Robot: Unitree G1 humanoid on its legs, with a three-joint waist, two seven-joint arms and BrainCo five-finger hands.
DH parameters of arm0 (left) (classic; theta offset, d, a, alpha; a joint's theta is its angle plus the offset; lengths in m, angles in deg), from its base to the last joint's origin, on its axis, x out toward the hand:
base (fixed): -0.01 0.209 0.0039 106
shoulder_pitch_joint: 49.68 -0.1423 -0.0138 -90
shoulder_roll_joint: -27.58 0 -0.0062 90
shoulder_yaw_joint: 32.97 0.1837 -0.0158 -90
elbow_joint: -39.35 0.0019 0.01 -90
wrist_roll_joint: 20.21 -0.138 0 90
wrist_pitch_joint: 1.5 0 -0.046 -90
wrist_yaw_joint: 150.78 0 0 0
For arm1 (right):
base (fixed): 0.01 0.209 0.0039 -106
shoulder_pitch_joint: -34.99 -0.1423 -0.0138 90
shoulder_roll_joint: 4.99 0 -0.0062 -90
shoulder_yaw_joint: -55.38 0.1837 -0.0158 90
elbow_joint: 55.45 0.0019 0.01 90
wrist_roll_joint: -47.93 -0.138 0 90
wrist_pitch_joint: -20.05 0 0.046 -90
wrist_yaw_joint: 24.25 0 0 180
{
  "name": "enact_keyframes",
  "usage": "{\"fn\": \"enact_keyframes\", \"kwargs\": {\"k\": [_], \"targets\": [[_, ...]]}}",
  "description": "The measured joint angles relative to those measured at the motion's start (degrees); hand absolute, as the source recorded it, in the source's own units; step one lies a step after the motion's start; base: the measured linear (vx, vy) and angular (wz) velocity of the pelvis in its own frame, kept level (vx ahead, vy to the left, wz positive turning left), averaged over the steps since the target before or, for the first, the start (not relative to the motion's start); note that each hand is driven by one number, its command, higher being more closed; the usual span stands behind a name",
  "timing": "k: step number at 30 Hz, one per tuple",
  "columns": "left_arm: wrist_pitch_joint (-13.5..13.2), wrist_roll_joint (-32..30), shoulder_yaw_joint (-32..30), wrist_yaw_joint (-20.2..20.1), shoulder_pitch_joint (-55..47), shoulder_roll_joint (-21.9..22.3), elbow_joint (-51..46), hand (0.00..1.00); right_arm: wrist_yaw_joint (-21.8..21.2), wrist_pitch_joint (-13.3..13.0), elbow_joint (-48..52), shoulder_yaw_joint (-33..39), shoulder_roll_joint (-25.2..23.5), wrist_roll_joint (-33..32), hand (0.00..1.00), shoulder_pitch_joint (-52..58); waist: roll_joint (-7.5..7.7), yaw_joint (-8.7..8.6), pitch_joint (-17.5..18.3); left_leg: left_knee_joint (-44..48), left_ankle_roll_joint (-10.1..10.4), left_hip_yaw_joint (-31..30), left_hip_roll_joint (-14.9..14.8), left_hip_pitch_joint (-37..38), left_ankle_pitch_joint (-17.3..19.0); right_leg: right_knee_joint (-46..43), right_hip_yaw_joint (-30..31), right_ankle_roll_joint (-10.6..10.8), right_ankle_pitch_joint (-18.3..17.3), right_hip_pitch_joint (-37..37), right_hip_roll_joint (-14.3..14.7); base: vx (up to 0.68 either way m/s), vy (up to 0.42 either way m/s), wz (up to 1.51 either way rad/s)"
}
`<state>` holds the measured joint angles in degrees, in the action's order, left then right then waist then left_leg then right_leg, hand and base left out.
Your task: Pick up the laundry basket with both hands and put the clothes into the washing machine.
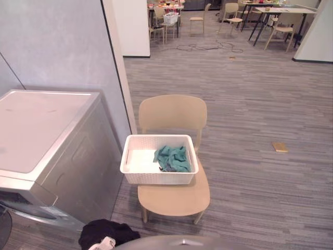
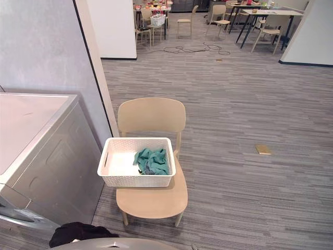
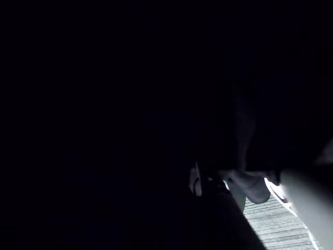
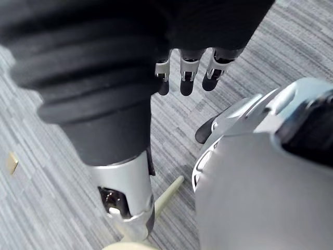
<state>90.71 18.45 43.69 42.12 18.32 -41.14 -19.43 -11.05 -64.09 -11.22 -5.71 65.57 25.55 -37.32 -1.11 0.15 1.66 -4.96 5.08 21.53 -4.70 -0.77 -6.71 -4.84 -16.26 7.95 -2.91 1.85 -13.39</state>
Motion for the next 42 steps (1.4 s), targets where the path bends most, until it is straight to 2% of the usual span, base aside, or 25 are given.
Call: {"fn": "enact_keyframes", "kwargs": {"k": [5,9,10,12,14,16,17,18,19,20,21,22,24,25,26,27,29,30,32,36,37,39,40,41,42], "targets": [[-0.02,0.01,-0.3,-0.87,0.63,-0.11,1.46,1.0,-0.09,0.07,-2.62,2.16,0.16,0.18,0.0,-1.75,0.1,-0.04,-1.26,0.04,-0.27,-0.68,-0.52,1.22,0.16,-0.78,0.4,-0.19,-0.66,0.75,0.52,0.1,-0.032,-0.04],[-0.15,1.42,-3.01,-0.92,2.1,-0.43,0.72,1.0,-0.11,-0.07,-2.65,1.78,0.27,0.23,0.0,-5.07,0.1,0.46,-5.28,1.44,-0.66,-0.37,-2.96,1.41,-1.3,-5.05,1.14,-0.41,-2.48,-0.7,2.34,0.05,-0.101,-0.08],[-0.2,2.4,-3.97,-0.91,3.81,-0.69,0.33,1.0,-0.1,-0.41,-2.49,0.84,0.47,0.23,0.0,-6.17,0.58,0.6,-7.34,4.29,-0.61,-1.41,-4.07,-0.75,-0.9,-6.56,-0.07,-0.98,-3.29,-1.55,2.79,-0.01,-0.111,0.21],[-0.23,3.44,-3.81,-0.94,5.43,-0.81,-0.97,1.0,-0.08,-0.65,-2.37,-0.4,1.19,0.27,0.0,-7.56,0.54,0.74,-9.07,6.37,-0.51,-3.45,-5.12,-4.09,-1.05,-8.93,-2.09,-1.66,-4.57,-3.56,3.15,-0.07,-0.125,0.53],[-0.25,4.03,-2.82,-1.09,7.21,-0.8,-1.86,1.0,0.02,-0.64,-2.13,-1.82,2.38,0.32,0.0,-8.9,-0.39,1.2,-10.19,5.65,-0.57,-7.25,-4.6,-8.5,-4.39,-14.86,-5.81,-2.48,-8.0,-7.86,1.85,-0.12,-0.103,0.97],[-0.25,4.02,-2.01,-1.13,8.11,-0.77,-2.13,1.0,0.26,-0.67,-1.19,-1.83,2.4,0.29,0.0,-9.83,-0.58,1.35,-11.41,3.93,-0.81,-9.74,-2.42,-9.6,-9.4,-18.94,-9.21,-3.05,-11.24,-8.24,-0.91,-0.11,-0.075,1.21],[-0.25,4.01,-1.17,-1.13,8.16,-0.79,-2.73,1.0,0.63,-0.69,-0.29,-1.86,2.41,0.28,0.0,-10.15,-0.55,1.62,-11.89,1.57,-0.77,-11.69,-0.56,-9.71,-14.79,-20.42,-11.7,-3.44,-12.28,-7.65,-2.94,-0.11,-0.061,1.16],[-0.21,4.01,-0.7,-1.14,8.26,-0.84,-3.09,1.0,0.69,-0.79,0.11,-1.95,2.07,0.29,0.0,-10.18,0.41,1.74,-12.23,1.24,-0.73,-11.82,-0.27,-10.04,-15.21,-20.63,-12.96,-3.99,-12.0,-7.63,-4.41,-0.09,-0.048,0.92],[-0.24,4.01,-0.64,-1.21,8.35,-0.9,-4.2,1.0,0.92,-1.21,0.08,-2.75,2.28,0.33,0.0,-11.36,0.23,2.46,-12.28,8.01,-3.51,-7.69,-0.95,-11.31,-7.83,-20.57,-14.28,-3.45,-10.91,-7.59,-5.43,-0.02,-0.008,0.54],[-0.25,4.01,-0.64,-1.21,8.35,-0.89,-4.35,1.0,1.15,-1.38,0.14,-3.46,2.54,0.33,0.0,-11.52,0.18,2.38,-12.27,12.34,-4.9,-5.62,-1.64,-11.75,-4.09,-20.34,-14.85,-3.43,-10.59,-7.42,-5.97,-0.01,-0.016,0.72],[-0.26,4.01,-0.54,-1.27,8.36,-0.87,-4.67,1.0,1.22,-1.85,0.61,-4.08,2.82,0.37,0.0,-11.6,-0.14,2.04,-12.31,19.54,-4.27,-2.61,-4.03,-10.83,2.04,-20.0,-17.09,-3.27,-9.69,-5.81,-7.16,-0.01,-0.002,0.66],[-0.26,4.01,-0.58,-1.31,8.29,-0.86,-4.99,1.0,1.25,-1.76,0.6,-4.08,2.79,0.38,0.0,-11.53,-0.26,1.96,-12.24,21.3,-3.8,-2.12,-5.3,-9.8,3.78,-20.01,-17.78,-3.46,-9.33,-5.39,-7.44,-0.02,0.043,0.67],[-0.44,4.31,-0.65,-1.54,8.16,-0.87,-6.09,1.0,1.82,-1.72,0.67,-3.99,2.61,1.56,0.0,-11.49,-0.3,1.67,-12.25,24.53,-2.54,-1.88,-9.96,-6.01,7.81,-20.13,-19.81,-2.85,-8.31,-3.54,-8.38,-0.03,0.224,0.53],[-0.44,4.77,-0.64,-1.79,8.47,-0.82,-6.12,1.0,2.0,-1.67,0.76,-3.67,2.47,2.13,0.0,-11.51,-0.49,1.58,-12.14,24.3,-1.19,-2.09,-11.86,-4.14,8.96,-20.2,-20.54,-2.24,-7.25,-2.66,-8.74,-0.02,0.326,0.42],[-0.44,4.84,-0.65,-1.8,8.49,-0.82,-6.13,1.0,2.0,-1.65,0.79,-3.52,2.38,2.19,0.0,-11.52,-0.53,1.62,-12.12,24.05,-0.87,-2.16,-11.87,-3.96,9.17,-20.21,-20.54,-2.03,-7.03,-2.58,-8.81,0.0,0.323,0.35],[-0.56,5.05,-1.68,-1.77,9.14,-0.63,-6.19,1.0,2.06,-1.68,0.92,-1.39,1.08,2.52,0.0,-11.9,0.31,1.49,-12.12,23.85,0.02,-2.22,-9.68,-3.04,10.57,-19.83,-20.92,-1.81,-5.1,-1.53,-9.48,-0.02,0.283,0.35],[-1.18,5.03,-2.82,-1.64,9.08,-0.6,-6.34,1.0,1.78,-1.42,0.18,-0.3,-0.76,2.43,0.0,-11.38,2.0,1.16,-11.25,22.21,0.16,-3.65,-8.04,-3.33,10.95,-15.36,-20.81,-2.35,-3.46,0.04,-8.58,-0.02,0.23,0.52],[-1.16,5.0,-2.6,-1.66,9.6,-0.61,-6.33,1.0,1.85,-0.79,-0.48,0.47,-0.87,2.45,0.0,-11.23,1.95,1.01,-11.16,20.79,2.08,-5.07,-7.7,-3.55,12.37,-13.22,-21.4,-0.79,-0.62,1.47,-8.02,-0.02,0.233,0.66],[-0.99,4.61,-2.11,-1.87,10.17,-0.65,-6.19,1.0,1.86,-0.5,-1.4,1.71,-0.89,2.38,0.0,-11.17,2.17,1.12,-11.16,19.81,2.02,-6.1,-6.51,-4.47,12.43,-13.1,-22.14,-0.9,2.08,1.47,-8.67,-0.07,0.25,0.52],[-0.87,3.51,-0.45,-2.09,9.13,-0.85,-5.74,1.0,1.81,-0.7,-1.48,1.7,-0.41,1.5,0.0,-9.05,1.36,1.48,-10.78,19.65,0.28,-5.68,-3.03,-3.27,13.87,-13.61,-21.23,-0.94,7.02,2.83,-12.71,-0.12,0.19,0.15],[-0.83,3.28,0.09,-2.1,8.72,-0.87,-5.68,1.0,1.79,-0.71,-0.81,1.81,-0.24,1.02,0.0,-8.37,0.96,1.58,-10.61,18.07,-0.1,-4.01,-1.74,-2.03,13.67,-14.38,-19.82,-1.78,8.88,2.0,-14.18,-0.09,0.159,-0.13],[-0.69,3.28,0.5,-2.09,7.84,-0.89,-5.41,1.0,1.85,-0.69,0.4,2.02,0.34,0.25,0.0,-7.75,-0.3,1.75,-9.91,13.7,-0.54,-1.26,-0.23,0.82,13.28,-16.27,-16.76,-7.61,13.99,-0.88,-15.7,-0.09,0.183,-0.31],[-0.68,3.26,0.49,-2.09,7.53,-0.88,-5.42,1.0,1.86,-0.65,0.56,2.24,0.47,0.19,0.0,-7.73,-0.7,1.7,-9.75,12.52,-0.83,-0.92,-0.17,1.54,12.85,-17.11,-15.48,-9.56,15.51,-1.97,-15.61,-0.06,0.172,-0.31],[-0.69,2.73,0.07,-2.08,7.28,-0.86,-5.45,1.0,1.89,-0.6,1.19,2.19,0.36,0.2,0.0,-7.8,-1.22,1.25,-9.91,11.37,-1.53,-0.91,-0.25,2.63,11.85,-19.72,-12.45,-10.1,15.91,-3.52,-14.85,-0.04,0.134,-0.17],[-0.72,2.36,-0.1,-2.01,7.3,-0.86,-5.42,1.0,1.95,-0.56,1.51,2.16,-0.41,0.22,0.0,-7.77,-1.0,1.09,-9.93,10.82,-2.4,-1.02,-0.56,3.24,11.17,-25.9,-9.25,-7.28,11.62,-5.42,-12.61,-0.03,0.103,-0.08]]}}
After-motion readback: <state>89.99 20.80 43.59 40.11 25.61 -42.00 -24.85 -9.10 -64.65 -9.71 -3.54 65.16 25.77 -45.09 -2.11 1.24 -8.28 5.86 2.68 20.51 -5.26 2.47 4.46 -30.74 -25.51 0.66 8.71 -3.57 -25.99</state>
